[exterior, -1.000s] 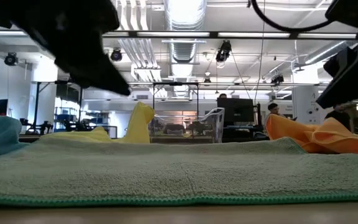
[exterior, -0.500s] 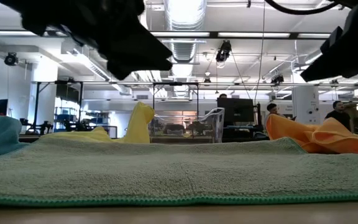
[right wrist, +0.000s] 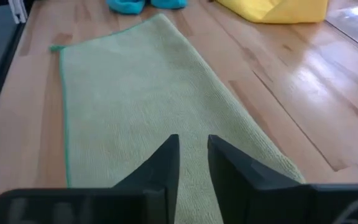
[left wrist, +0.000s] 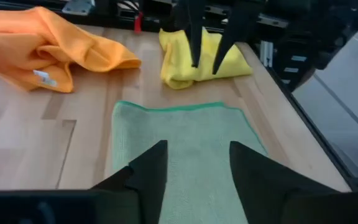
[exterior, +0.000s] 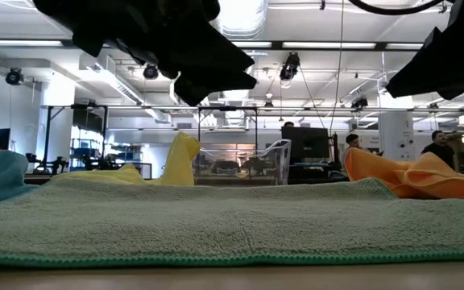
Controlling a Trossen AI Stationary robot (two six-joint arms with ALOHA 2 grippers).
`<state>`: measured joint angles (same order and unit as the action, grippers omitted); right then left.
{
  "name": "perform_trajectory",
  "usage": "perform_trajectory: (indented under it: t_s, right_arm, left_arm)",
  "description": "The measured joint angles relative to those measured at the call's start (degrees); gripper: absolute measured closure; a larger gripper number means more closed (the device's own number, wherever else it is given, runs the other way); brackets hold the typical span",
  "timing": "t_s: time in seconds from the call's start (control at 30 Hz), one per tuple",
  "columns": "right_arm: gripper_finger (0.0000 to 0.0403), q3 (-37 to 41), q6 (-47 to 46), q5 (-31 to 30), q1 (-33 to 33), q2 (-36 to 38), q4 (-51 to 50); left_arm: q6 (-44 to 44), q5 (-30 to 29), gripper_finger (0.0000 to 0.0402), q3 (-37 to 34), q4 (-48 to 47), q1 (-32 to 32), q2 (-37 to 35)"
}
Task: Fold microfiber towels
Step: Fold the light green microfiber cloth
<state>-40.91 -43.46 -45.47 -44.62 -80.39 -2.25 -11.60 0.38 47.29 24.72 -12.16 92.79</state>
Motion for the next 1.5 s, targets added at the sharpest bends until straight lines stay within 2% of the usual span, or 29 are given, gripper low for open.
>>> perform_trajectory:
  t_s: [0.3, 0.67, 0.9, 0.97, 1.13, 1.33, 1.5]
  right_arm:
    - [0.0279, 0.02, 0.87, -1.22, 0.13, -0.74, 0.01]
    - [0.0283, 0.02, 2.57, -1.27, 0.13, -0.66, -0.26]
    - [0.0284, 0.02, 0.79, -2.73, 0.82, 0.41, -1.17]
    - [0.0284, 0.00, -2.11, -0.10, 2.67, 0.45, -3.15]
    - [0.0273, 0.09, -7.42, 12.17, 9.91, 0.46, -12.02]
    - [0.0232, 0.13, -4.65, 19.95, 16.58, 2.44, -15.88]
    - [0.0189, 0.61, -1.35, 24.70, 20.94, 4.49, -16.18]
  left_arm:
    - [1.52, 0.03, 0.0166, 0.28, 0.99, 1.47, 0.00]
    - [3.42, -0.15, 0.0159, 1.15, 1.03, 5.32, 0.45]
    - [3.43, 5.88, 0.0159, 3.65, -1.91, 6.46, 4.20]
    - [3.39, 6.18, 0.0159, 3.78, -2.46, 6.21, 4.10]
    - [3.08, 6.12, 0.0159, 2.50, -4.96, 5.07, -0.39]
    - [3.05, 4.71, 0.0159, 1.16, -6.27, 1.83, -4.67]
    - [3.33, 3.78, 0.0159, 1.05, -6.48, -0.11, -4.81]
